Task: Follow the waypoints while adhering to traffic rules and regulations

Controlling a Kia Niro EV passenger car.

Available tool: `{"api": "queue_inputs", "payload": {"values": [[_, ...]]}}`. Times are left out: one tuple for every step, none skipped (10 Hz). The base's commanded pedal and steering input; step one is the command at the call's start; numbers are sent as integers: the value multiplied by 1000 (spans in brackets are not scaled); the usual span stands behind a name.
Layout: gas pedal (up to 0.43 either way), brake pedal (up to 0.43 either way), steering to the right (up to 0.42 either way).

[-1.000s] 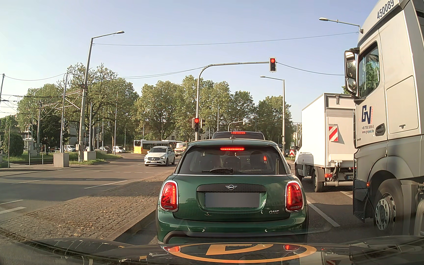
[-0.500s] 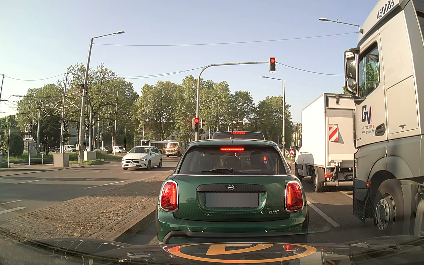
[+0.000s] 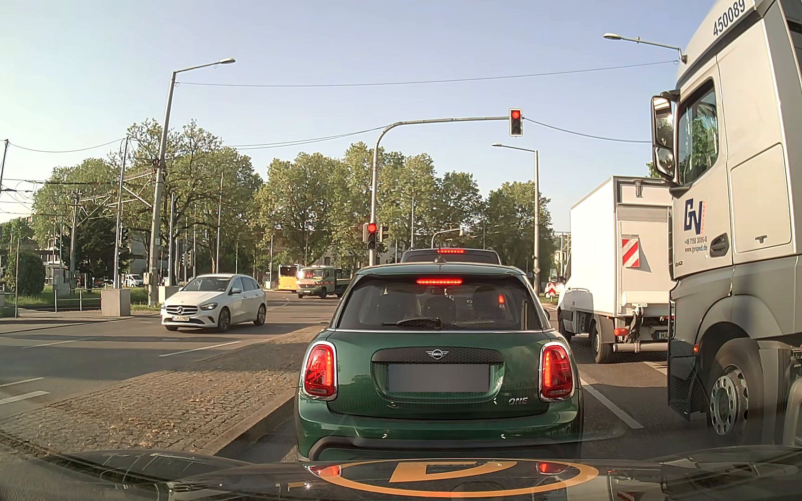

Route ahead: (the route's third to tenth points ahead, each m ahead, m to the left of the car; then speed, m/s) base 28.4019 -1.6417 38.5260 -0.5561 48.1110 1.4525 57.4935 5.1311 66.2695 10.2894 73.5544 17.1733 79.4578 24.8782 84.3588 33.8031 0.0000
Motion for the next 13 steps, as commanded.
{"api": "queue_inputs", "payload": {"values": [[0, 256, 74], [0, 256, 74], [0, 256, 74], [0, 256, 74], [0, 256, 74], [0, 256, 74], [0, 256, 74], [0, 256, 74], [0, 256, 74], [0, 262, 74], [0, 262, 74], [0, 262, 74], [0, 262, 74]]}}
